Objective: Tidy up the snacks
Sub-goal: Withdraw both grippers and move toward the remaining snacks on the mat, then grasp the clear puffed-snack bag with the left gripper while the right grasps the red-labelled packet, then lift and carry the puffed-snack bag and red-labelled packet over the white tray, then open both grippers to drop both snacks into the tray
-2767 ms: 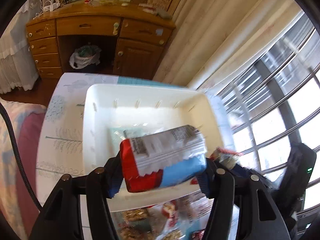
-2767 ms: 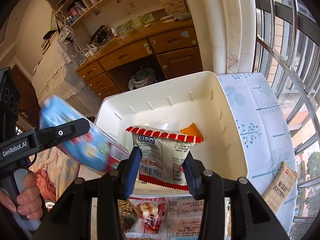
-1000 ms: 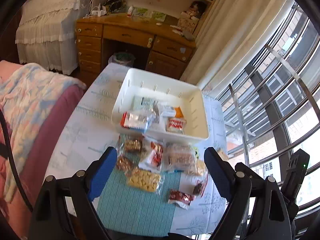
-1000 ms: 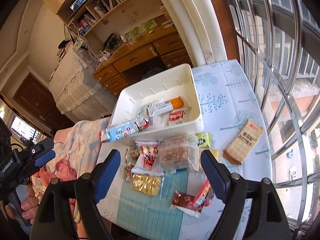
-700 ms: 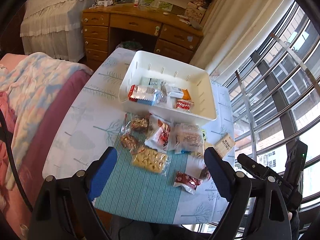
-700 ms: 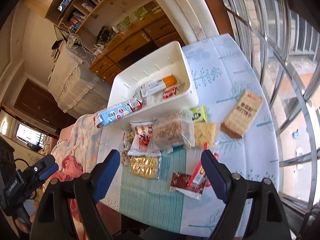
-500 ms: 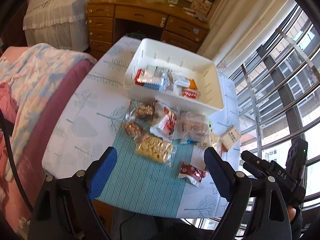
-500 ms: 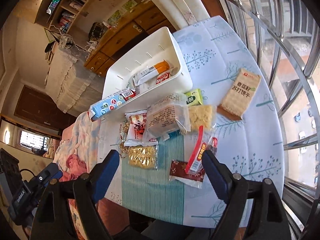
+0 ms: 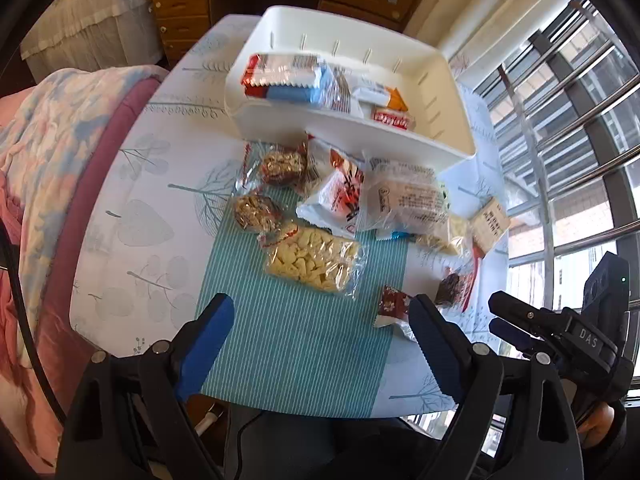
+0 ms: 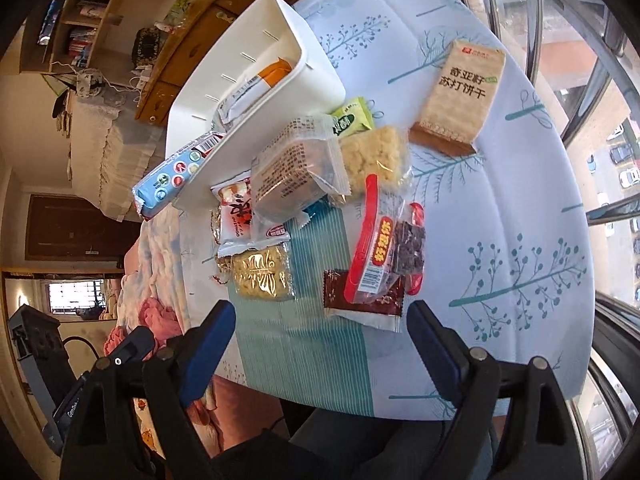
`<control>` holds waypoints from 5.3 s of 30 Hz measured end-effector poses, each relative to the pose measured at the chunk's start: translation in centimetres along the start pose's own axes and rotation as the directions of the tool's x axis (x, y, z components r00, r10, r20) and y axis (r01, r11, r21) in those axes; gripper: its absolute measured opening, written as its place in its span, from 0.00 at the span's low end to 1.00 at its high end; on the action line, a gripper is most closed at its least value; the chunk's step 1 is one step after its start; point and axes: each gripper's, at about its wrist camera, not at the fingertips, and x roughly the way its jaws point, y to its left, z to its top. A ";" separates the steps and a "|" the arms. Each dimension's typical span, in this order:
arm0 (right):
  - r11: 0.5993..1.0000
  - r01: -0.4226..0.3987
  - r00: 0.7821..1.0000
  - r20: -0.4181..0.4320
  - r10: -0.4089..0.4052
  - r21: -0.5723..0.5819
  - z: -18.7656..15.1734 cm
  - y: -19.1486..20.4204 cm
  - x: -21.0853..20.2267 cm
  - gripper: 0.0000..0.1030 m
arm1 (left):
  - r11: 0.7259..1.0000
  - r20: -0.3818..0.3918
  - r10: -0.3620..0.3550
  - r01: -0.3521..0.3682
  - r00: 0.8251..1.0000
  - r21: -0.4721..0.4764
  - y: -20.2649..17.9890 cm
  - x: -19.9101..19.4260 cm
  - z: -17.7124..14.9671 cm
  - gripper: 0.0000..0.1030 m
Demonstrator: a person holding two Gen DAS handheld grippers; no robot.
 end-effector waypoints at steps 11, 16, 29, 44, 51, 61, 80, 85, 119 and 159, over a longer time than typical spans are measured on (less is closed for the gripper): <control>0.987 0.022 0.998 -0.061 -0.013 0.156 0.8 -2.6 2.3 0.86 | 0.998 -0.196 0.027 -0.016 0.980 0.054 -0.5 7.1 1.4 0.90; 0.984 0.043 0.996 -0.079 -0.030 0.170 1.3 -2.6 3.1 0.86 | 0.998 -0.275 0.036 -0.018 0.961 0.068 -0.5 10.1 2.2 0.98; 0.979 0.124 0.987 -0.123 -0.104 0.164 2.6 -2.0 5.3 0.69 | 0.994 -0.402 0.092 -0.059 0.911 0.094 -0.9 16.8 3.9 0.99; 0.979 0.155 0.980 -0.147 -0.135 0.136 4.2 -2.2 6.1 0.34 | 0.988 -0.456 0.154 -0.122 0.876 0.099 -2.5 20.5 5.8 1.00; 0.985 0.149 0.981 -0.140 -0.136 0.085 4.2 -1.5 6.1 0.16 | 0.988 -0.472 0.156 -0.133 0.868 0.081 -2.6 21.4 5.8 1.00; 0.985 0.167 0.980 -0.116 -0.162 0.034 3.7 -1.4 5.2 0.06 | 0.989 -0.473 0.149 -0.130 0.868 0.073 -1.4 21.5 5.8 0.97; 0.990 0.138 0.989 -0.046 -0.140 -0.031 1.7 -0.6 2.0 0.01 | 0.994 -0.448 0.109 -0.109 0.887 0.025 0.2 16.8 1.7 0.89; 0.991 0.115 0.993 -0.023 -0.116 -0.062 1.1 0.2 1.1 0.01 | 0.995 -0.418 0.095 -0.095 0.903 0.022 0.6 14.0 0.5 0.89; 0.960 -0.014 0.977 0.199 0.072 -0.281 5.1 10.9 -5.7 0.01 | 0.985 0.054 -0.017 0.008 0.998 0.172 -3.9 -11.6 8.1 0.89; 0.883 0.143 0.950 0.313 0.005 -0.448 13.2 15.7 0.9 0.06 | 0.975 0.300 -0.221 0.202 0.928 0.094 -1.2 -2.3 20.7 0.98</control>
